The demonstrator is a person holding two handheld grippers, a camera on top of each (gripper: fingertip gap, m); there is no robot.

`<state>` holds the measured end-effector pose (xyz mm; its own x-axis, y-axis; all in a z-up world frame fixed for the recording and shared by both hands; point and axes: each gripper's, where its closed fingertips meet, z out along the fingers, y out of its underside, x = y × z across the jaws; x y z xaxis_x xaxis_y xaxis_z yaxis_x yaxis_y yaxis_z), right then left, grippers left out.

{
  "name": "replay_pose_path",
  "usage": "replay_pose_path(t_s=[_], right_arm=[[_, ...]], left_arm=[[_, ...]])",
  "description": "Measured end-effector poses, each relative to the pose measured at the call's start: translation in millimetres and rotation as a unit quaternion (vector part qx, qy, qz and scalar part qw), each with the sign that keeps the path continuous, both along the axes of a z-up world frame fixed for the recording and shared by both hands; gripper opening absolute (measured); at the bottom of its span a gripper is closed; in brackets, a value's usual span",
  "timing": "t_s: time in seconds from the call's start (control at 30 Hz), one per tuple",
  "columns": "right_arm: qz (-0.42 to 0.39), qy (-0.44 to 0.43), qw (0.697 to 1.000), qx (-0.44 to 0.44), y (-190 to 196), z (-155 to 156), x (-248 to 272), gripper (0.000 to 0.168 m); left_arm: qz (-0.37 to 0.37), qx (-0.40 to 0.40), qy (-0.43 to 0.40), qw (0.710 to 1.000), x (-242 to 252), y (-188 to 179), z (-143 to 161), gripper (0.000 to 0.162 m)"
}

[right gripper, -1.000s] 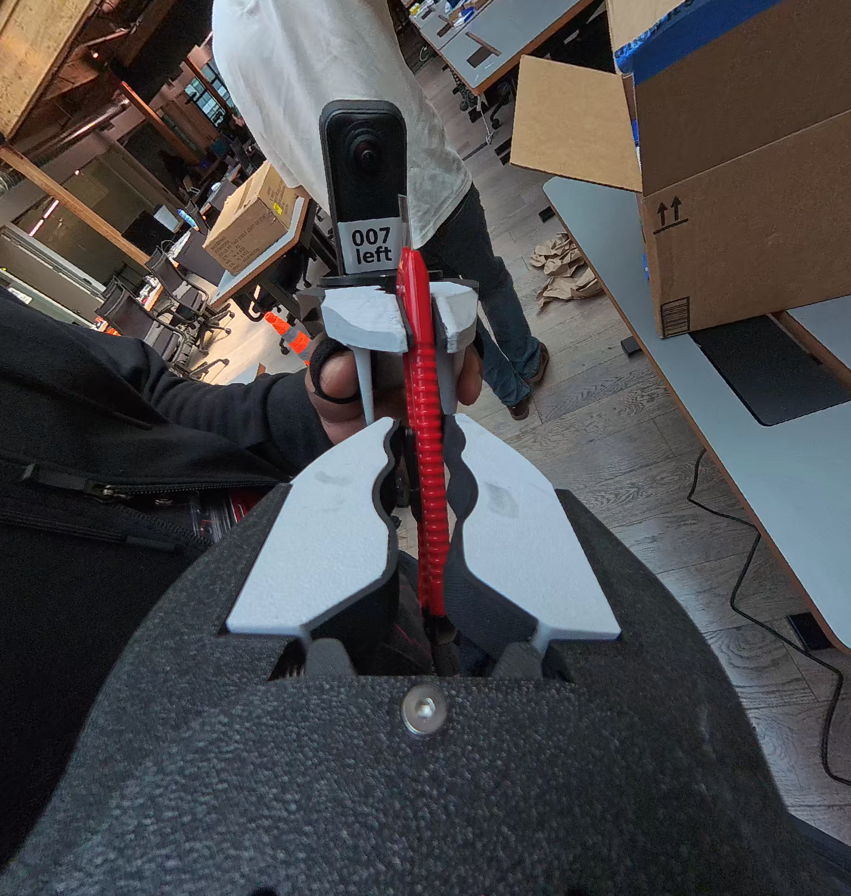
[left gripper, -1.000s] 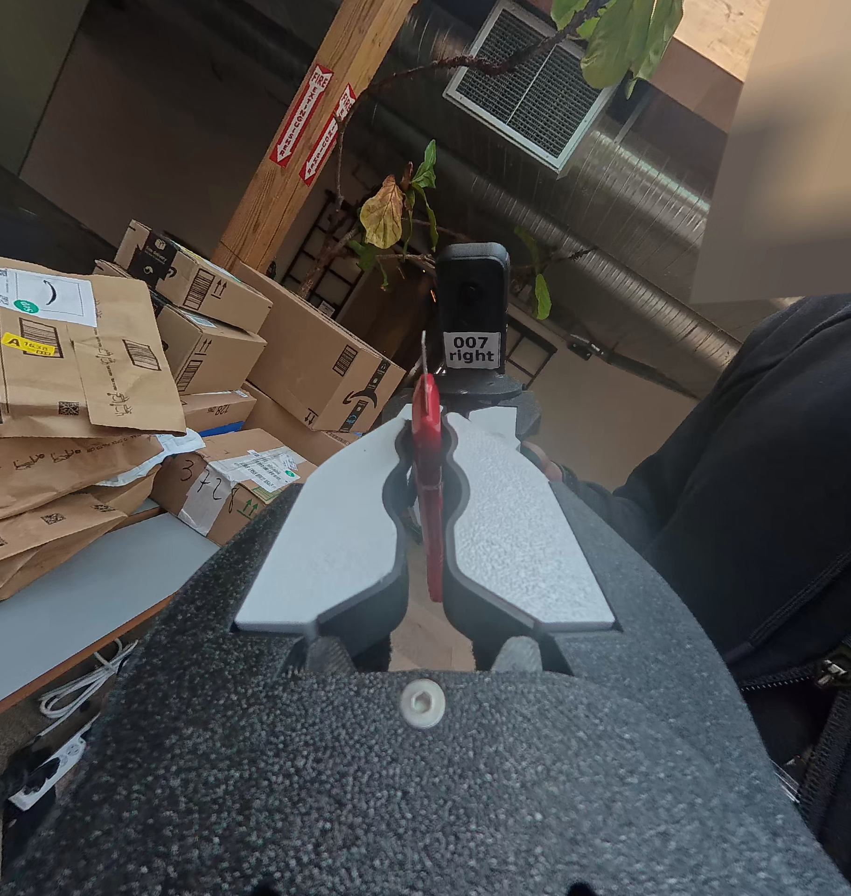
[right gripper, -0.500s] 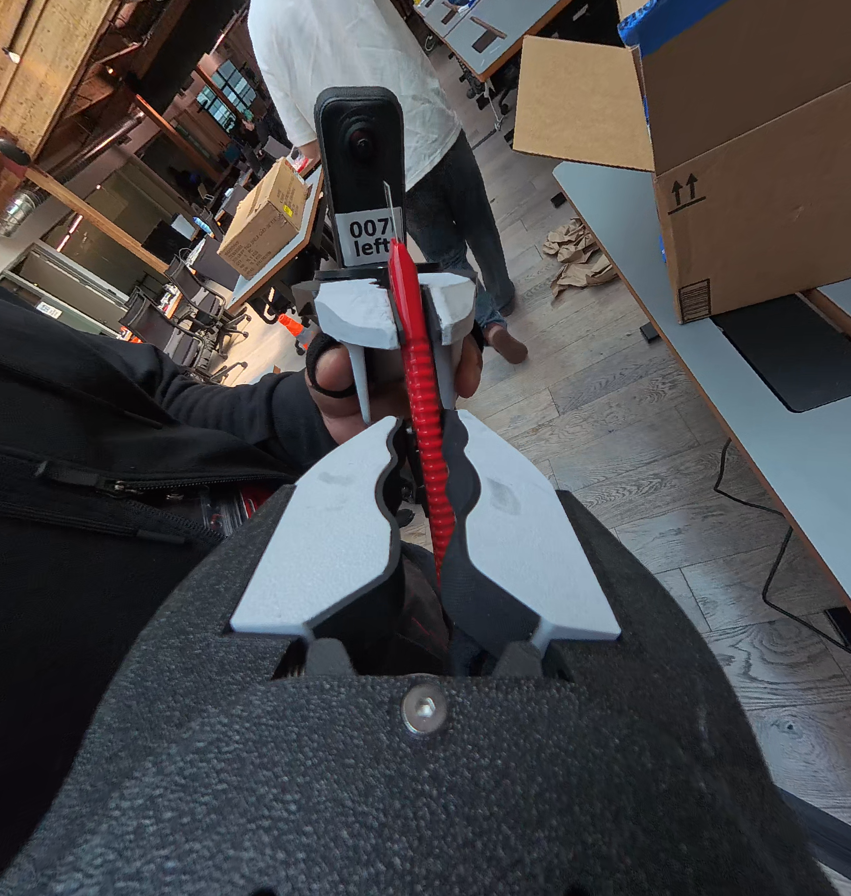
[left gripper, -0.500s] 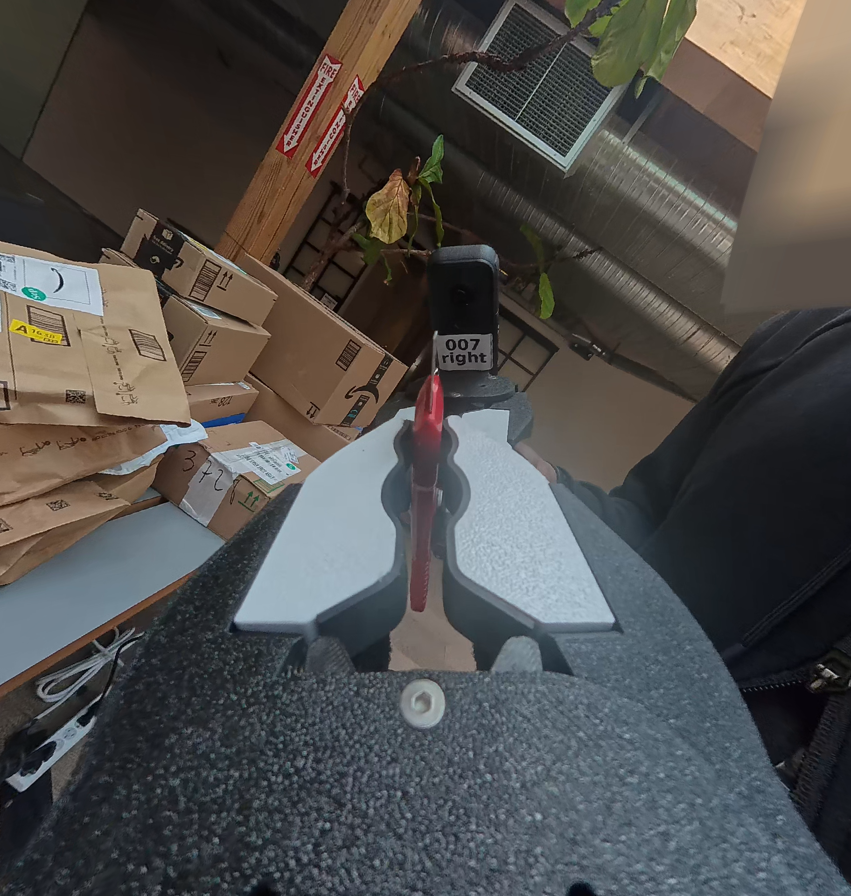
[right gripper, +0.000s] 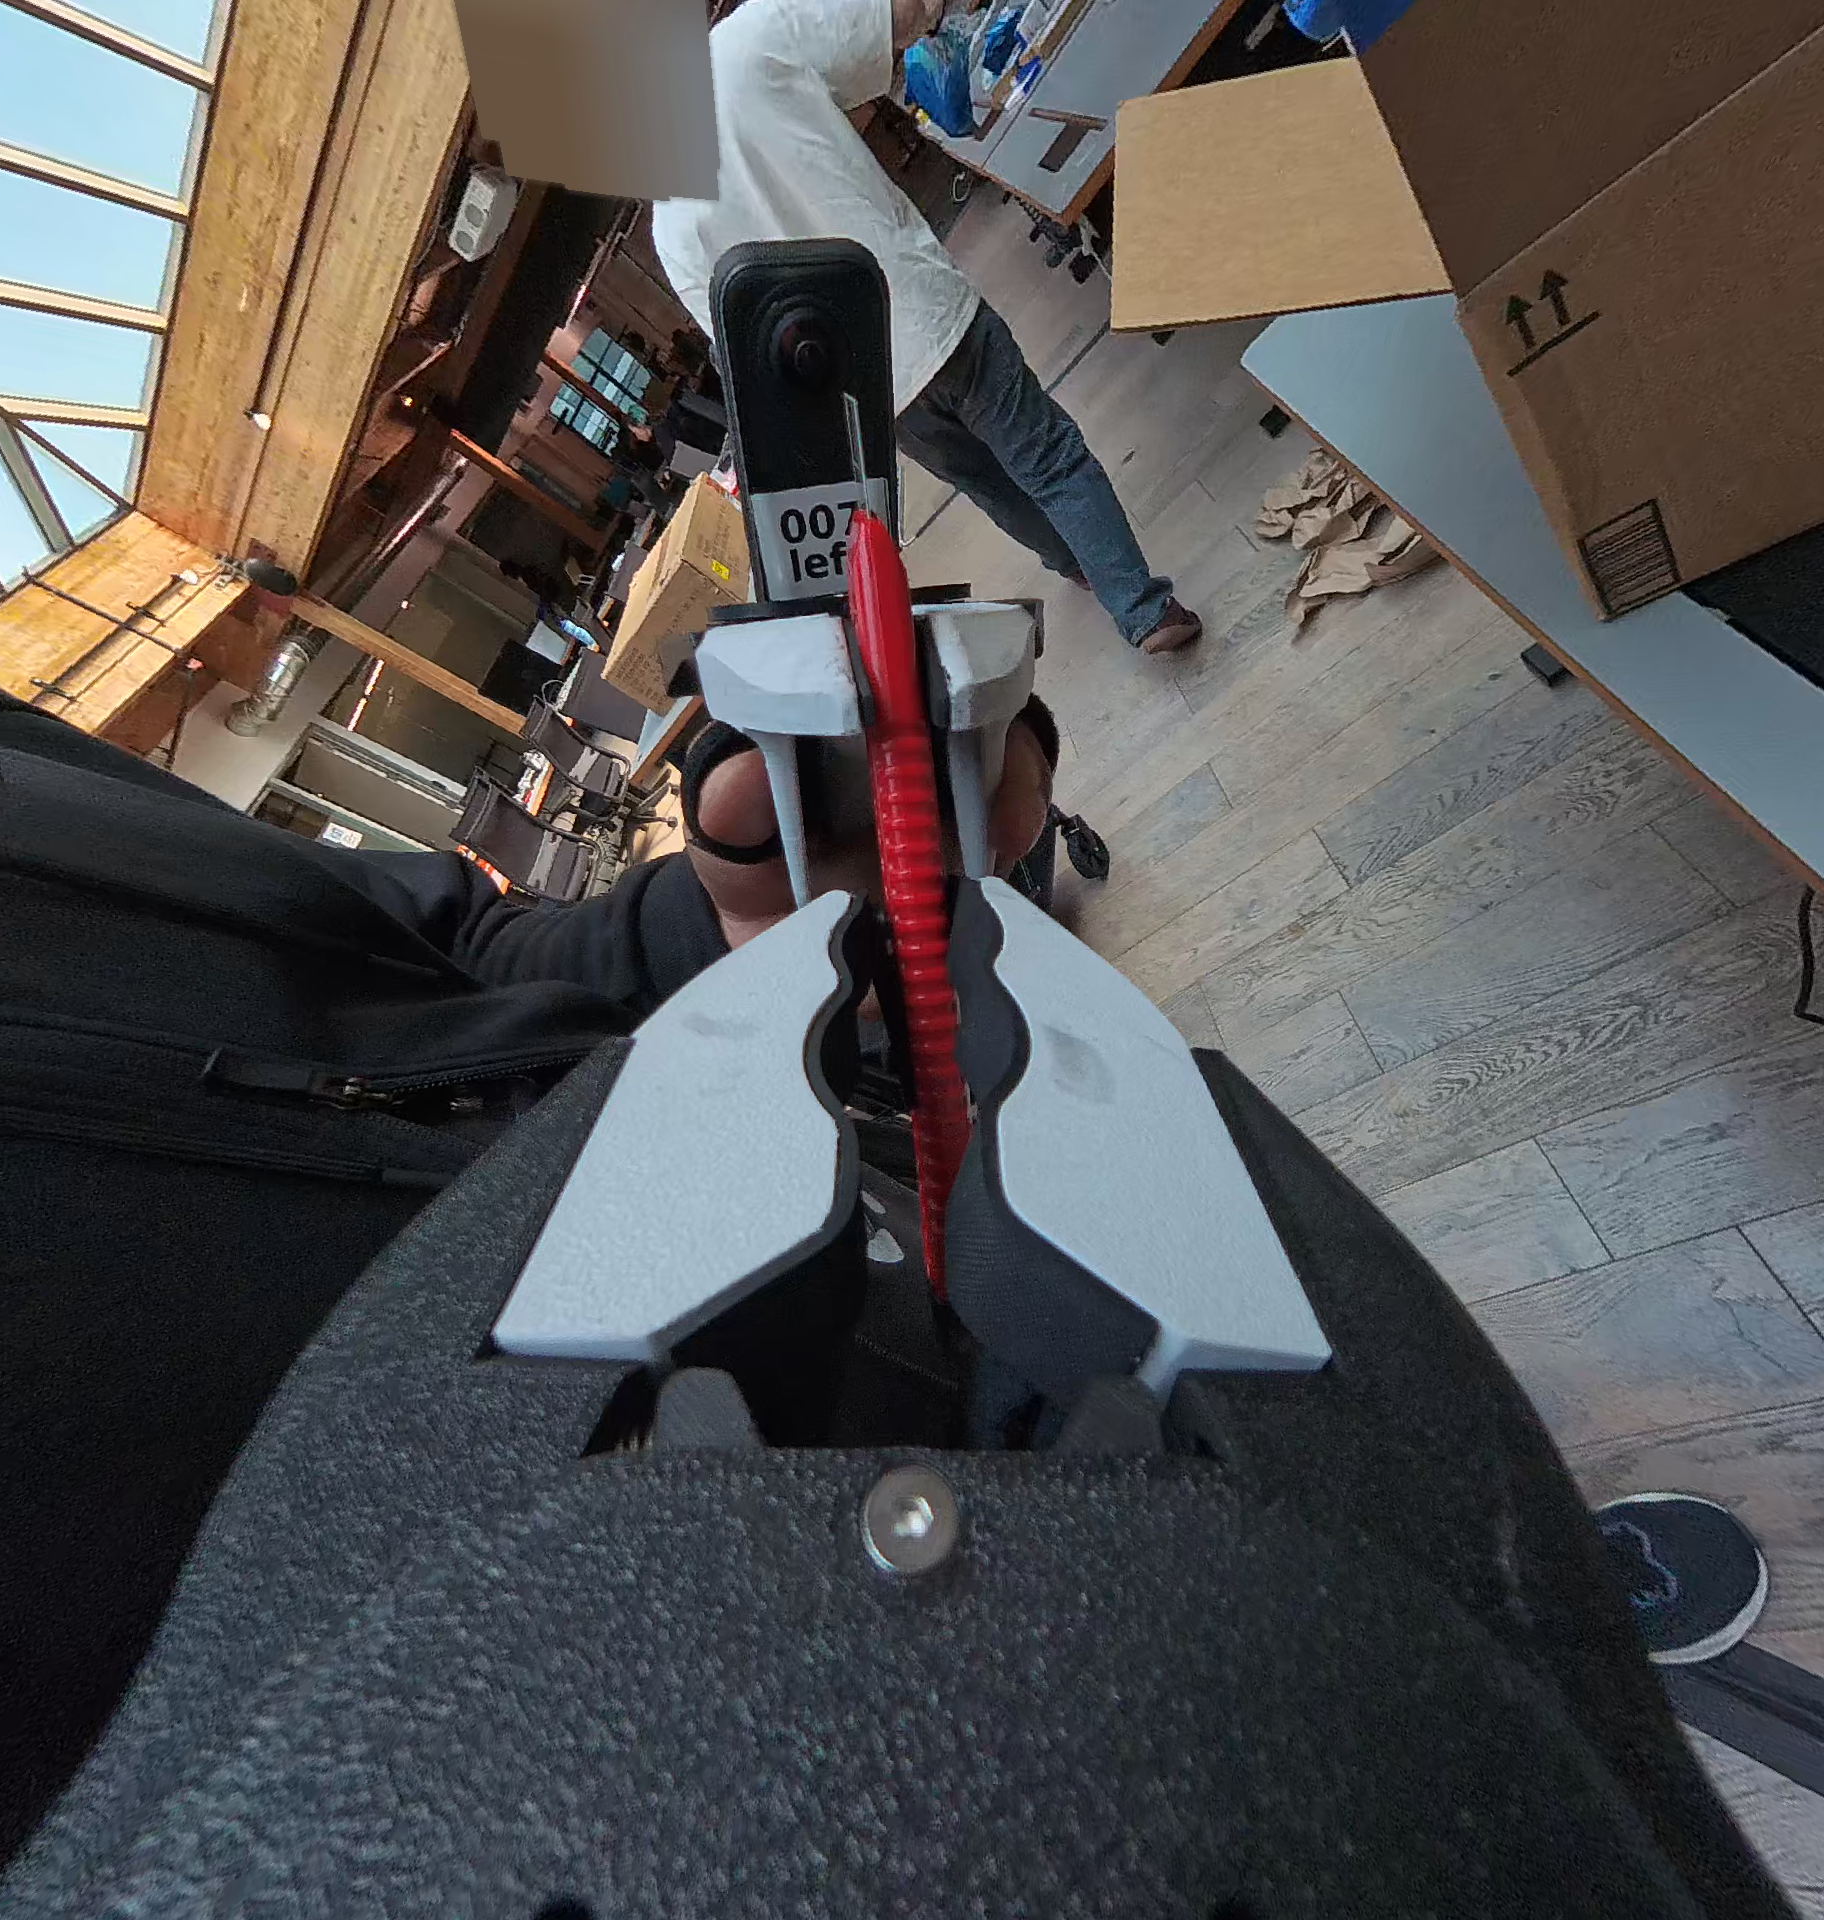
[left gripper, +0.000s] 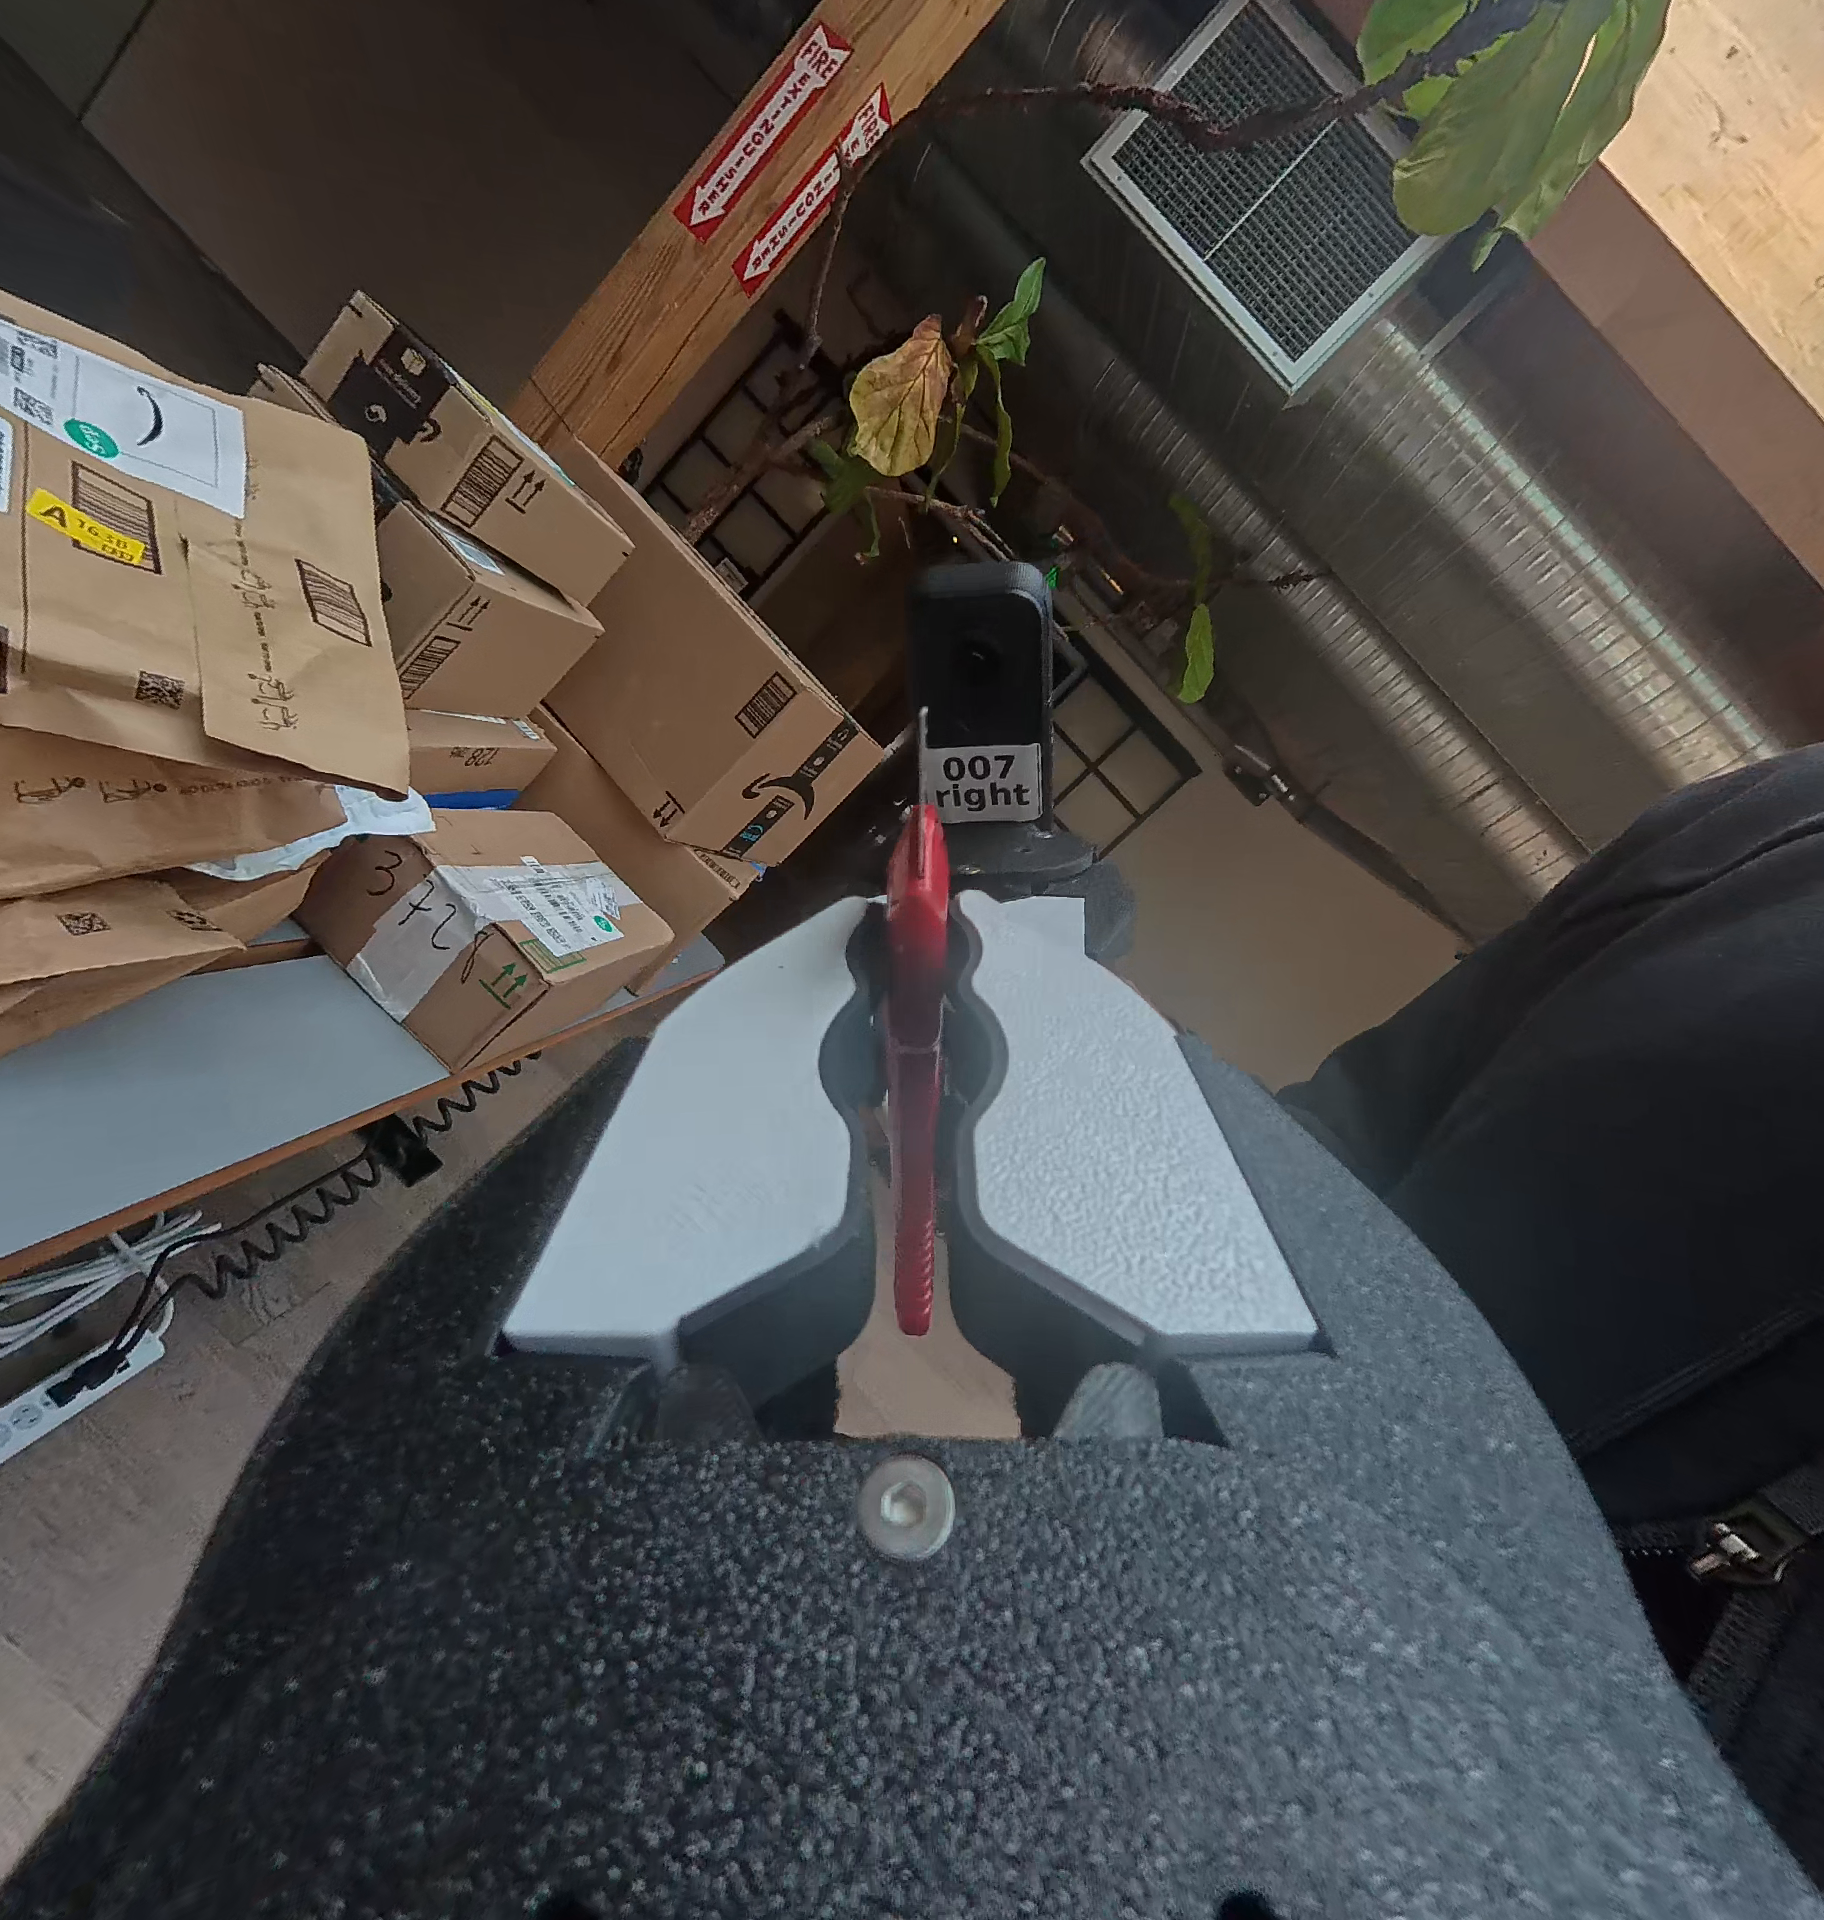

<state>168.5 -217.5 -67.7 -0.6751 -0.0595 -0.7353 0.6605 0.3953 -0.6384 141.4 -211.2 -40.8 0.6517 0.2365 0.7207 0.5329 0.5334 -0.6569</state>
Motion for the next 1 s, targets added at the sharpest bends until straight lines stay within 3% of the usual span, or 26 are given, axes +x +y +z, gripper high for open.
replay_pose_path(t_s=[0.23,1.0], right_arm=[[0.015,-0.024,1.000,0.013,2,-6,4,0.015],[0.109,0.010,0.993,0.051,9,-10,15,0.015]], left_arm=[[-0.007,0.006,-0.020,1.000,3,1,-7,0.009],[-0.043,0.008,-0.028,0.999,12,2,-11,0.010]])
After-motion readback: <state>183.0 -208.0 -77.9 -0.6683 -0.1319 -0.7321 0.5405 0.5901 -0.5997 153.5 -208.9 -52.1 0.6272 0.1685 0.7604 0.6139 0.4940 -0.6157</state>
